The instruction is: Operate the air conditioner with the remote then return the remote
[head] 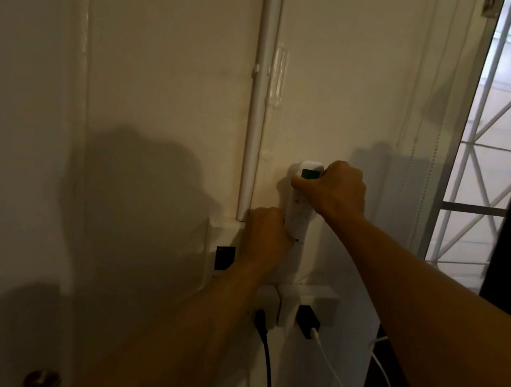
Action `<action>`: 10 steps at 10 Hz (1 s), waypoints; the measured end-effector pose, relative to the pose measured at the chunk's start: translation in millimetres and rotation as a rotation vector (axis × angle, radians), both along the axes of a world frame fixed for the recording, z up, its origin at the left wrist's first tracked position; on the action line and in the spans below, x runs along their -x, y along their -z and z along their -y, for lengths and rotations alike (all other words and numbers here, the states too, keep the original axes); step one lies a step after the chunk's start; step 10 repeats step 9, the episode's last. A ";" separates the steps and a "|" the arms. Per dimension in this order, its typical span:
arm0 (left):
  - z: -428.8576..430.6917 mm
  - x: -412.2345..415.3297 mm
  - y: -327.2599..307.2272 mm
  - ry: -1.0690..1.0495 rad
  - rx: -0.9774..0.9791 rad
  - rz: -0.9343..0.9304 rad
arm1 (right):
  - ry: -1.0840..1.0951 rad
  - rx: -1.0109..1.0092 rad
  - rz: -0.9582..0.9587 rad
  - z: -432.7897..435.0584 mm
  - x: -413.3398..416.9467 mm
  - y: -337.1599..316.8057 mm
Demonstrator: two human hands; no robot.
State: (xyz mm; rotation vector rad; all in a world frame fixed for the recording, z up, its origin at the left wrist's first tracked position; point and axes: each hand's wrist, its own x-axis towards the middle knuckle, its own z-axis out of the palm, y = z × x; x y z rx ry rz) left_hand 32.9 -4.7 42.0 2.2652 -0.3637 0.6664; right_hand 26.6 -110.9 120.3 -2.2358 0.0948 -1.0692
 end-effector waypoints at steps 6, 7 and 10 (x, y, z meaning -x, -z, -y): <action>4.5 -13.2 16.8 -0.107 0.032 -0.070 | 0.015 0.038 -0.074 -2.0 -20.0 32.7; 3.7 -14.6 19.5 -0.100 0.045 -0.047 | 0.043 0.058 -0.074 -3.2 -19.8 35.8; 3.4 -13.8 15.4 -0.091 0.014 -0.094 | -0.100 0.102 -0.239 8.4 -8.8 42.1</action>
